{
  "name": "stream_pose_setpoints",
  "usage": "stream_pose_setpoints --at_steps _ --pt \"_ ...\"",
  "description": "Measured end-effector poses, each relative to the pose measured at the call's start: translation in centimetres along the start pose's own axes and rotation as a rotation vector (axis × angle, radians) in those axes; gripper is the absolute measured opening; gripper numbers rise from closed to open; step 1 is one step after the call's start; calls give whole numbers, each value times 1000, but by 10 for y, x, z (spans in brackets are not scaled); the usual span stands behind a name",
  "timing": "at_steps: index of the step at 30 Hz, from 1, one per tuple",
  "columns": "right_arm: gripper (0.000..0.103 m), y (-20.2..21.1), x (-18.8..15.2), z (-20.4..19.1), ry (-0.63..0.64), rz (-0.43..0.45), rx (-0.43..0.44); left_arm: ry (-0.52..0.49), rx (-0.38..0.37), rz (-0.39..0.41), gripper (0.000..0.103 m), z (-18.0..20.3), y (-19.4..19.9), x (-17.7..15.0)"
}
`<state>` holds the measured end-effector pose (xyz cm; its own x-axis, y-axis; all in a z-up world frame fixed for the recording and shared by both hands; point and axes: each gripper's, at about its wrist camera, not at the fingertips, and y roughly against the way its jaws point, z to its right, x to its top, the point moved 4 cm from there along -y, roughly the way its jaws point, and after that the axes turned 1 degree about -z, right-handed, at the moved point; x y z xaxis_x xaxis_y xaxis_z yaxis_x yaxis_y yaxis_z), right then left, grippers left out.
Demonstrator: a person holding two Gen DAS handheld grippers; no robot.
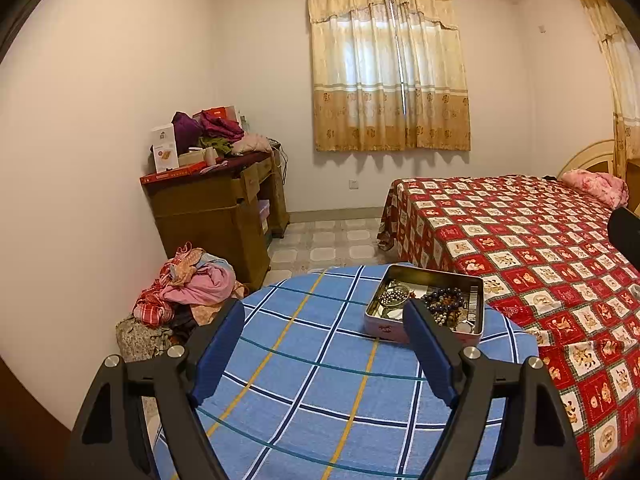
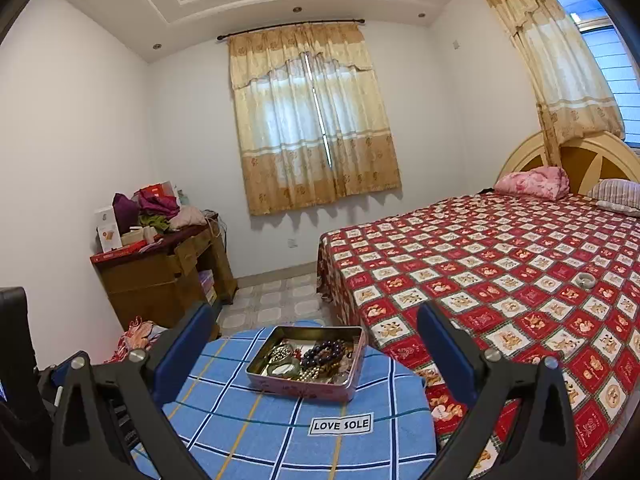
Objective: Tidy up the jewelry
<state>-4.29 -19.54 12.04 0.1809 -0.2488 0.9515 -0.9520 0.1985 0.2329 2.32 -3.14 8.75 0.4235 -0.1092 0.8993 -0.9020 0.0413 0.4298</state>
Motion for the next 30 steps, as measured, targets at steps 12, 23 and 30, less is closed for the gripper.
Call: stream_pose_setpoints --at_steps 12,23,30 --pt "103 -1 -4 -2 -7 -23 12 6 -8 -10 82 -1 -2 -3" --pt "103 -2 -5 -4 -9 -30 14 4 -3 -13 82 -1 0 -5" --pt "103 0 -6 -4 -11 -32 17 11 3 -10 82 -2 2 -5"
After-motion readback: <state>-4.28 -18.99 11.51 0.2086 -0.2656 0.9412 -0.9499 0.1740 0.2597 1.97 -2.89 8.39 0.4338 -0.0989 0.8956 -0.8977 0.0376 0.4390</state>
